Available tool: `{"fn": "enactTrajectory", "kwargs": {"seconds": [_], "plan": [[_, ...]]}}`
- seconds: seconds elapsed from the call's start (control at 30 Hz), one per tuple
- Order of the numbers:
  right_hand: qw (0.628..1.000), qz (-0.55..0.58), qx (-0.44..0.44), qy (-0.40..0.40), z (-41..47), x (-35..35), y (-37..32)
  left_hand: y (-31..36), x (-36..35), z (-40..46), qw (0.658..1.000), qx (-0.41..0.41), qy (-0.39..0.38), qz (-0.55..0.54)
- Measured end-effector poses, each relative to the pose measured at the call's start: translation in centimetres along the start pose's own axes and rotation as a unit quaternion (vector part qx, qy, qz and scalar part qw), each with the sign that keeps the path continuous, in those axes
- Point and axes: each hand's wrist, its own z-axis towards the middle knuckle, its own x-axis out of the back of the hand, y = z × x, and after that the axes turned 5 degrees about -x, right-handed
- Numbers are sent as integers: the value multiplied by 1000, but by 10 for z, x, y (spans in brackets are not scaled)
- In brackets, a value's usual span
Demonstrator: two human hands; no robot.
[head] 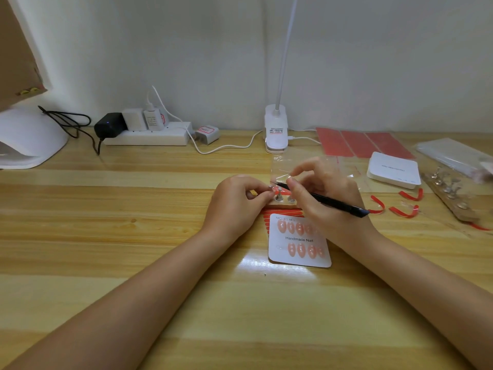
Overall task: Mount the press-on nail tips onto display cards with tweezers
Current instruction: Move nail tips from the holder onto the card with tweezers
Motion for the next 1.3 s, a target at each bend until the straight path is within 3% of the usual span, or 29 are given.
{"fn": "enactTrajectory", "kwargs": {"seconds": [0.27,0.57,1.13,1.3], "plan": [[981,-143,125,-45,-3,0,3,4,0,-2,999,-32,5,-16],[956,-240,160,-54,-4,3,-2,8,0,-2,999,-43,7,-2],[951,-265,157,-39,-7,0,0,7,-2,-1,999,-42,10,1],[973,-189,128,-37,-5,0,5,7,-2,-2,999,-31,21,1]]}}
